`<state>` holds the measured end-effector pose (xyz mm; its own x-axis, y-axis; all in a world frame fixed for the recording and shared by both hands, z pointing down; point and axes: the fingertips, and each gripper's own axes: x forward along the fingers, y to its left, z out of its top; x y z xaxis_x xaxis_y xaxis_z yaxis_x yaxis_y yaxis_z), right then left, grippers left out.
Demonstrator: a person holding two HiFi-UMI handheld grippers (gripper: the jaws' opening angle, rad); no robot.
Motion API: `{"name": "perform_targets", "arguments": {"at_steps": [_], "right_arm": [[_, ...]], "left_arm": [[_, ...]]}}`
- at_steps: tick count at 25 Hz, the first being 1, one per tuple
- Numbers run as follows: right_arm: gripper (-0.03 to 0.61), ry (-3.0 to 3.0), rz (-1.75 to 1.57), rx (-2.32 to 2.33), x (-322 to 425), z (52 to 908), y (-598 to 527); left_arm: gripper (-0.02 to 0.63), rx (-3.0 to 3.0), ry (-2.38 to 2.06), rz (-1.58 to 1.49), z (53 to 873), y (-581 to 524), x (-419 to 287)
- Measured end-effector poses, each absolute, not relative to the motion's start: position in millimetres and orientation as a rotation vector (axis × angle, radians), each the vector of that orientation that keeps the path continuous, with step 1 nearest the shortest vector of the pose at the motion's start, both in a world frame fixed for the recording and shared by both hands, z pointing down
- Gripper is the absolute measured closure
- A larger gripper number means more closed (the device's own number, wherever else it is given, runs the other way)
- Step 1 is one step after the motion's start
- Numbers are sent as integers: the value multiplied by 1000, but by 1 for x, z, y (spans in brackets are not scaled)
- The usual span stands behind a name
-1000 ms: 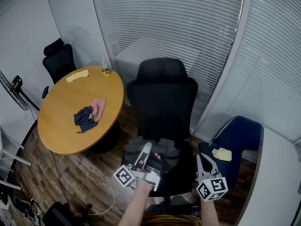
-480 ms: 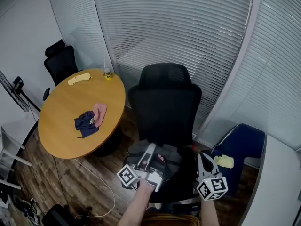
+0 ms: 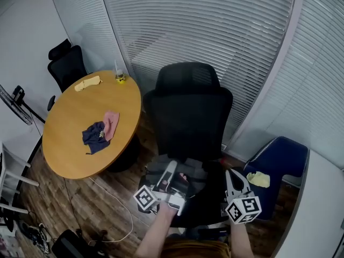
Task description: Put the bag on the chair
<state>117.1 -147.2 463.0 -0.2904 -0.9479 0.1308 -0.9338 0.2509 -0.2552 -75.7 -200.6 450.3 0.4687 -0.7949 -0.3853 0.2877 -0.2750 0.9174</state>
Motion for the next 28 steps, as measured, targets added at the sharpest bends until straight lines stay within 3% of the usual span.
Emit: {"name": "perform_targets", "arguments": {"at_steps": [28], "right_arm": [[568, 2493, -659, -1823, 145, 539, -226]], "left_arm": [[581, 1339, -569, -1060, 547, -277, -38]]}}
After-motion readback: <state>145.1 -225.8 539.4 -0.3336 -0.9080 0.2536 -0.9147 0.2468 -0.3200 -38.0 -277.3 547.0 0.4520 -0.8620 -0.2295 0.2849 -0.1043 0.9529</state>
